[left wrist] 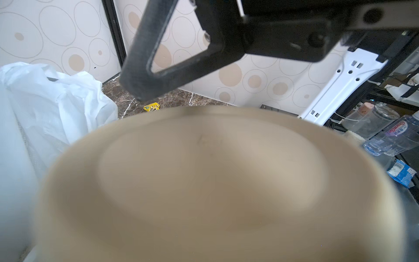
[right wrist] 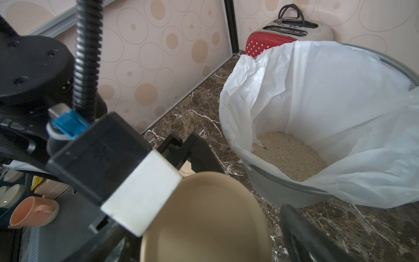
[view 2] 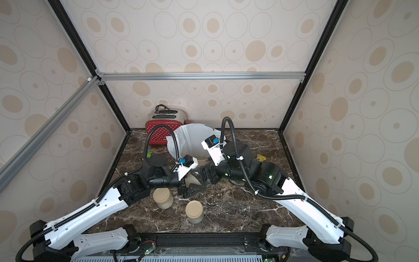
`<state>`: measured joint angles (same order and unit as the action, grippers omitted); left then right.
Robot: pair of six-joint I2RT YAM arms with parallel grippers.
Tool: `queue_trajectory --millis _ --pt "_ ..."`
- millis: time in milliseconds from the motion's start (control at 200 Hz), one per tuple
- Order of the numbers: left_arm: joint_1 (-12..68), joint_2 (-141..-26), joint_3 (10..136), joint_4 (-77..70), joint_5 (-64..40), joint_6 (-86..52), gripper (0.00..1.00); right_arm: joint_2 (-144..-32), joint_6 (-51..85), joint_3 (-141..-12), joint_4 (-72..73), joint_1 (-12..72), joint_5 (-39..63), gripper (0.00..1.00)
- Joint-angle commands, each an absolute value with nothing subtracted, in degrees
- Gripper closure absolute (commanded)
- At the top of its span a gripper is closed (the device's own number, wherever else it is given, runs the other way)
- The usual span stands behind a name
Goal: Empty moldy rice from jars
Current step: Unscrew the lid from the jar.
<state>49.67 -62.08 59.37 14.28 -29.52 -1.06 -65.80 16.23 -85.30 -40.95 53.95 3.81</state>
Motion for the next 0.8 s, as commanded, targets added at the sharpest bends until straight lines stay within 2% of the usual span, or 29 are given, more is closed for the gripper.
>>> queue_trajectory --millis 0,185,396,656,796 --pt "50.23 -60.97 63.17 9.69 -30.33 1.8 0.69 -65.73 16.38 -86.1 -41.92 54.42 0.58 0.0" --pt "50.21 -62.23 64.12 9.6 -30.63 2.37 0.69 -67.48 15.75 -85.88 -42.0 54.4 7.33 0.0" --pt "50.22 -61.58 63.5 8.77 -30.24 1.97 0.69 -67.77 15.7 -83.8 -41.32 54.36 8.95 0.0" --pt "50.2 -60.89 63.16 8.05 -30.41 1.21 0.69 -66.48 15.04 -81.68 -39.27 54.15 11.52 0.22" --pt "50.23 -60.38 62.93 7.04 -31.36 -0.31 0.68 -63.46 11.94 -79.73 -35.68 53.69 16.2 0.33"
